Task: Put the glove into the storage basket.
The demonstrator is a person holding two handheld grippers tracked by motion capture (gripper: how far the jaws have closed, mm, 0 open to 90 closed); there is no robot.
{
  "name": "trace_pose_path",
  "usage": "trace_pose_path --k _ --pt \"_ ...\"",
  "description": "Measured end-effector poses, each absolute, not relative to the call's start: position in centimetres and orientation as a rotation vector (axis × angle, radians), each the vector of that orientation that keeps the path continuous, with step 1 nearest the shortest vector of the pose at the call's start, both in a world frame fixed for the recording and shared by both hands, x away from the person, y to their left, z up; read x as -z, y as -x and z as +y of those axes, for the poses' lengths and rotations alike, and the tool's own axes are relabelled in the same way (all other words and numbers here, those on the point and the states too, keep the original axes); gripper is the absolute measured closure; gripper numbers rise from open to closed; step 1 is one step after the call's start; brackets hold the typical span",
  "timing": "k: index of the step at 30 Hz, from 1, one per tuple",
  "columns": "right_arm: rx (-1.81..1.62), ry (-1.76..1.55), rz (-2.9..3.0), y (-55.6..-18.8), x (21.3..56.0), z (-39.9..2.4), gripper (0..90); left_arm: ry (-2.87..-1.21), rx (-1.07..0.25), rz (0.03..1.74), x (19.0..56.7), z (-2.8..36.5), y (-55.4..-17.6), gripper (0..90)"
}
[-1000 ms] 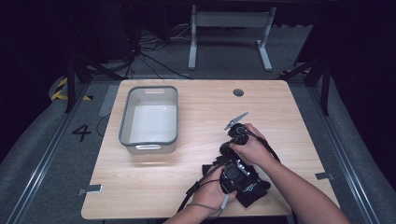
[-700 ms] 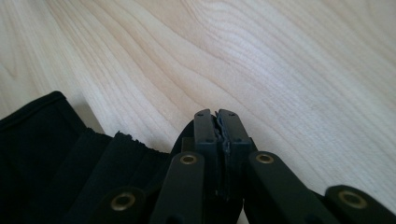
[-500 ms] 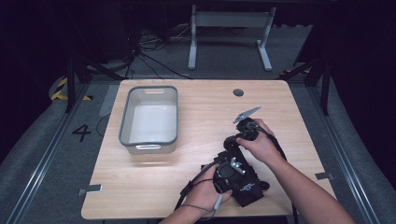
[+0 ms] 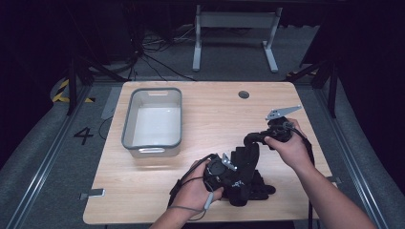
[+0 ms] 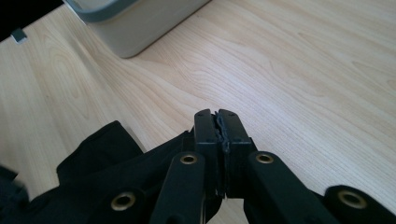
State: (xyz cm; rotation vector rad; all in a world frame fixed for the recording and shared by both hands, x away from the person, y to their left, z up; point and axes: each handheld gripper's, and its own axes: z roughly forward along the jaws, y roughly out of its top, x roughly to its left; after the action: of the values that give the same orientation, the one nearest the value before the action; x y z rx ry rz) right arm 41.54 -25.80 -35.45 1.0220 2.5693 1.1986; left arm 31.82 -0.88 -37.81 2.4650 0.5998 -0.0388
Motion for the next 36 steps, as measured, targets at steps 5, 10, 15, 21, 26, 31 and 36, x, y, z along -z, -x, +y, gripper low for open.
trace_pose_path --k 5,10,15,21,26,31,36 --pt "-1.276 -1.019 2.535 -40.1 34.9 -26.7 88.2 -2.459 -0.014 0.617 37.2 0.5 -32.2 88.5" --pt "-1.323 -1.022 2.515 -38.9 35.3 -27.3 88.2 -2.476 -0.062 0.620 37.2 1.7 -33.0 88.5" --pt "-1.355 -1.055 2.509 -37.9 36.7 -27.6 88.2 -2.498 -0.084 0.634 37.9 2.1 -34.1 88.4" --pt "-1.330 -1.078 2.519 -36.8 38.4 -28.0 88.2 -2.530 -0.084 0.598 38.3 2.0 -34.4 88.2" --pt "-1.310 -1.089 2.535 -35.4 39.4 -28.5 88.1 -2.576 -0.004 0.556 38.8 1.5 -34.4 87.2" --pt "-1.208 -1.094 2.574 -33.4 40.4 -28.7 87.0 -2.629 0.044 0.534 39.5 1.1 -34.1 86.9" --pt "-1.098 -1.099 2.558 -32.2 40.9 -29.4 79.7 -2.621 0.061 0.551 39.5 1.2 -33.9 84.8"
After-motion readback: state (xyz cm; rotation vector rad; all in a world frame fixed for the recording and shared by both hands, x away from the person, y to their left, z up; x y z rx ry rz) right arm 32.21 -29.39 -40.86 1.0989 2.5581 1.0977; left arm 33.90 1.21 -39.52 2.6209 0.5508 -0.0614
